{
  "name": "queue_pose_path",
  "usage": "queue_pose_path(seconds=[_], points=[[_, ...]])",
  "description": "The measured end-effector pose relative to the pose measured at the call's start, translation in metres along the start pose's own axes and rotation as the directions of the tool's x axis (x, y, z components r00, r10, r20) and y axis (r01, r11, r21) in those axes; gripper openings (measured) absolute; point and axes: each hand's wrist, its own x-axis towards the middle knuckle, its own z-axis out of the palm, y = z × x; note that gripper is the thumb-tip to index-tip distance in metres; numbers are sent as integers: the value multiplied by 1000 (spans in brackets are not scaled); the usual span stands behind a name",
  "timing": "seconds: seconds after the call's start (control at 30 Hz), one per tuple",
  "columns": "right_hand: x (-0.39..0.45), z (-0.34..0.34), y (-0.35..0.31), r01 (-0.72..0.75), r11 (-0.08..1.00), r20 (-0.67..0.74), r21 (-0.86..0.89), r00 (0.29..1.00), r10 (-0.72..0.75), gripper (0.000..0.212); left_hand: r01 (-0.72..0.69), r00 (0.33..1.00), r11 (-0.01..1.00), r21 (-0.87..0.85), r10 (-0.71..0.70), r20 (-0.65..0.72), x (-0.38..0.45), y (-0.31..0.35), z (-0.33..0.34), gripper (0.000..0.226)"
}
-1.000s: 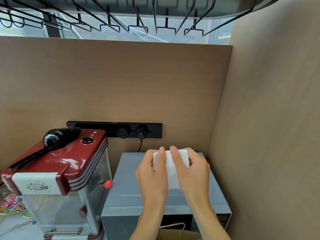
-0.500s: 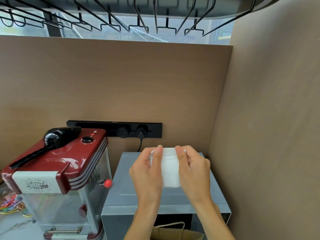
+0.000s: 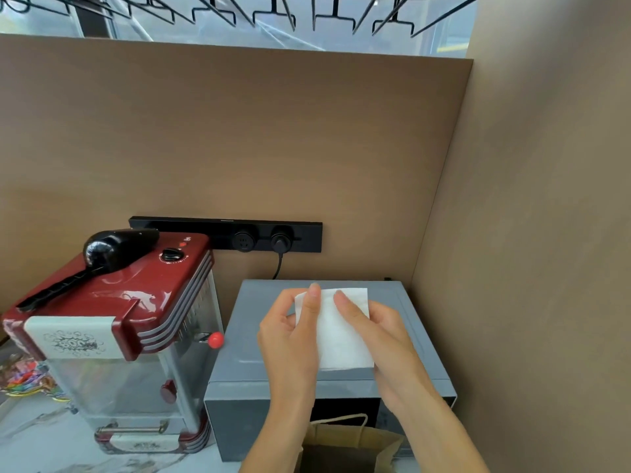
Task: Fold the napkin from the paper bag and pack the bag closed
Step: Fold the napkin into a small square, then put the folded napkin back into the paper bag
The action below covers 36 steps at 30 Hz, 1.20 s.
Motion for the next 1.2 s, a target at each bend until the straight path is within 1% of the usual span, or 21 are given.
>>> queue_pose_path(seconds=[0.03, 0.07, 0.1, 0.17, 0.3, 0.37, 0.47, 0.53, 0.63, 0.73, 0.77, 0.87, 0.9, 0.93, 1.03, 1.13, 1.2], points=[[-1, -2, 3, -106, 993, 47, 44, 993, 104, 58, 6, 1000, 1000, 0, -6, 9, -1, -2, -2, 26], [-2, -3, 6, -172, 982, 82, 74, 983, 166, 57, 8, 1000, 1000, 7, -8, 15, -3, -4, -3, 25], [-4, -3, 8, -207, 975, 100, 81, 975, 199, 53, 10, 1000, 1000, 22, -10, 16, -4, -6, -5, 24], [-7, -4, 14, -231, 971, 83, 52, 970, 227, 46, 13, 1000, 998, 60, -14, 15, -7, -13, -8, 23], [-17, -8, 29, -235, 972, 42, 0, 971, 235, 51, 46, 997, 988, 149, -54, 51, -14, -31, -18, 13], [-21, -14, 37, -262, 962, 22, 74, 965, 261, 45, 86, 995, 980, 182, -93, 34, -18, -41, -26, 15], [-24, -27, 46, -332, 918, -8, 216, 940, 341, 33, 118, 992, 971, 210, -123, 11, -23, -57, -42, 30], [-28, -38, 55, -380, 893, -9, 239, 919, 393, 29, 124, 989, 961, 247, -141, 49, -26, -71, -56, 35], [-42, -53, 70, -459, 845, -6, 274, 878, 479, 22, 139, 974, 942, 307, -187, 131, -34, -93, -80, 32], [-57, -68, 88, -525, 801, -70, 287, 822, 565, 37, 162, 944, 914, 371, -253, 210, -43, -115, -101, 28], [-61, -72, 93, -541, 791, -84, 287, 808, 583, 39, 175, 931, 901, 396, -283, 233, -45, -121, -106, 26], [-69, -76, 104, -616, 749, -107, 245, 750, 652, 39, 172, 894, 860, 481, -342, 291, -49, -138, -114, 16], [-69, -76, 108, -647, 731, -106, 216, 729, 676, 37, 164, 887, 841, 515, -354, 296, -49, -143, -115, 9], [-68, -76, 111, -671, 721, -104, 173, 715, 691, 36, 153, 879, 821, 550, -367, 304, -49, -147, -115, 6], [-62, -70, 117, -715, 699, -81, 19, 696, 714, 30, 128, 841, 751, 647, -429, 331, -49, -158, -115, 29], [-56, -65, 118, -693, 702, -65, -164, 717, 694, 19, 101, 802, 709, 698, -473, 365, -49, -165, -115, 52], [-52, -62, 118, -675, 707, -59, -210, 731, 680, 20, 69, 781, 685, 725, -489, 388, -49, -169, -116, 69]])
